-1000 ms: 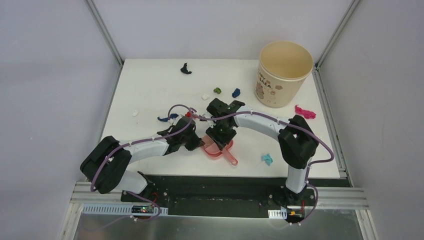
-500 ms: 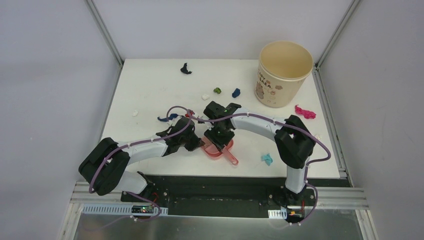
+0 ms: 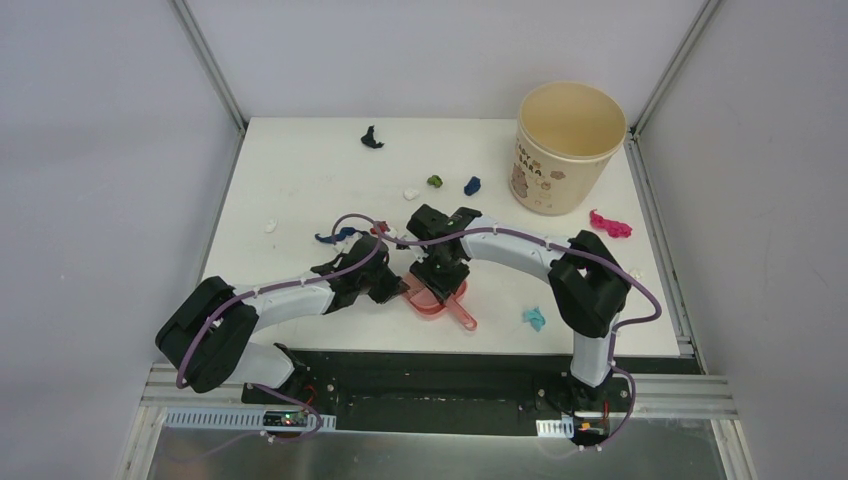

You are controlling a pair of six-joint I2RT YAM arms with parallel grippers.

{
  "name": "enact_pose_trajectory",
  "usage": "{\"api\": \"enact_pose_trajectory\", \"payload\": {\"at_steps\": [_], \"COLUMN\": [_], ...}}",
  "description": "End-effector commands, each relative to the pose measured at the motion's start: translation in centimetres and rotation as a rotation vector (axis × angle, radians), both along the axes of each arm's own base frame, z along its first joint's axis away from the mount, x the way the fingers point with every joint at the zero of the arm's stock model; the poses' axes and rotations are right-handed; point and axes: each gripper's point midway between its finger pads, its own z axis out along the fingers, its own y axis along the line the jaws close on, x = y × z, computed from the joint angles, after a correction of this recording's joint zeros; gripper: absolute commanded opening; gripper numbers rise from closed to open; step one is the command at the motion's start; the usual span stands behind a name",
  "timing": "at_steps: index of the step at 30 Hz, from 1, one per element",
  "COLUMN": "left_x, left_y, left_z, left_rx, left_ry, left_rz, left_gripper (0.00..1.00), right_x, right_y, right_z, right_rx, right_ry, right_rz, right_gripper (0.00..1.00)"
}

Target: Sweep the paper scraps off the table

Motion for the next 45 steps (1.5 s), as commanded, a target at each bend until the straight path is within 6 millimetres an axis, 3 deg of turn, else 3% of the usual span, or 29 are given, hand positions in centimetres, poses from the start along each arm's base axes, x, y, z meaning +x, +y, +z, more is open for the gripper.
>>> {"api": "enact_pose_trajectory", "payload": {"at_steps": [1, 8, 14, 20, 24, 28, 31, 32, 35, 38, 42, 45], "left_x": [0.9, 0.8, 0.7, 0.5, 0.5, 0.5, 0.7, 0.8, 1.7, 2.7, 2.8, 2.2], "left_y": [-0.3, -0.2, -0.3, 0.0, 0.1, 0.0, -0.3, -0.4, 0.2, 1.9, 5.1, 6.8], "left_z": [1.4, 1.1, 0.9, 1.3, 1.5, 1.8, 2.4, 2.8, 5.4, 10.4, 16.9, 19.3], "left_rx": [-0.051, -0.062, -0.078, -0.088, -0.094, -0.096, -0.088, -0.085, -0.071, -0.019, 0.088, 0.151], "left_ry": [-0.035, -0.019, -0.001, -0.008, -0.012, -0.018, -0.050, -0.067, -0.160, -0.335, -0.537, -0.604], "left_rz": [0.026, 0.044, 0.058, 0.073, 0.079, 0.067, 0.030, 0.016, 0.002, 0.007, 0.016, 0.007], "left_gripper": [0.00, 0.00, 0.00, 0.00, 0.00, 0.00, 0.00, 0.06, 0.31, 0.47, 0.60, 0.66], "right_x": [-1.0, -1.5, -0.9, -1.6, -2.1, -1.6, -0.4, -0.1, 0.7, 1.1, 1.5, 1.8], "right_y": [-0.1, -0.3, 0.4, 0.0, -0.6, -0.2, 0.6, 0.9, 1.6, 1.8, 1.7, 1.5], "right_z": [-0.2, -0.9, -1.5, -2.1, -2.4, -2.0, 0.2, 1.2, 3.8, 5.7, 7.4, 8.7], "right_rx": [-0.019, -0.030, -0.025, -0.050, -0.067, -0.051, -0.003, 0.017, 0.086, 0.149, 0.227, 0.312], "right_ry": [0.031, 0.034, 0.025, 0.050, 0.054, 0.033, -0.034, -0.053, -0.106, -0.137, -0.118, -0.046], "right_rz": [0.003, 0.009, -0.016, -0.018, -0.015, -0.009, -0.003, 0.001, 0.010, 0.010, -0.013, -0.050], "right_gripper": [0.44, 0.50, 0.45, 0.39, 0.47, 0.25, 0.14, 0.11, 0.03, 0.00, 0.00, 0.00]}}
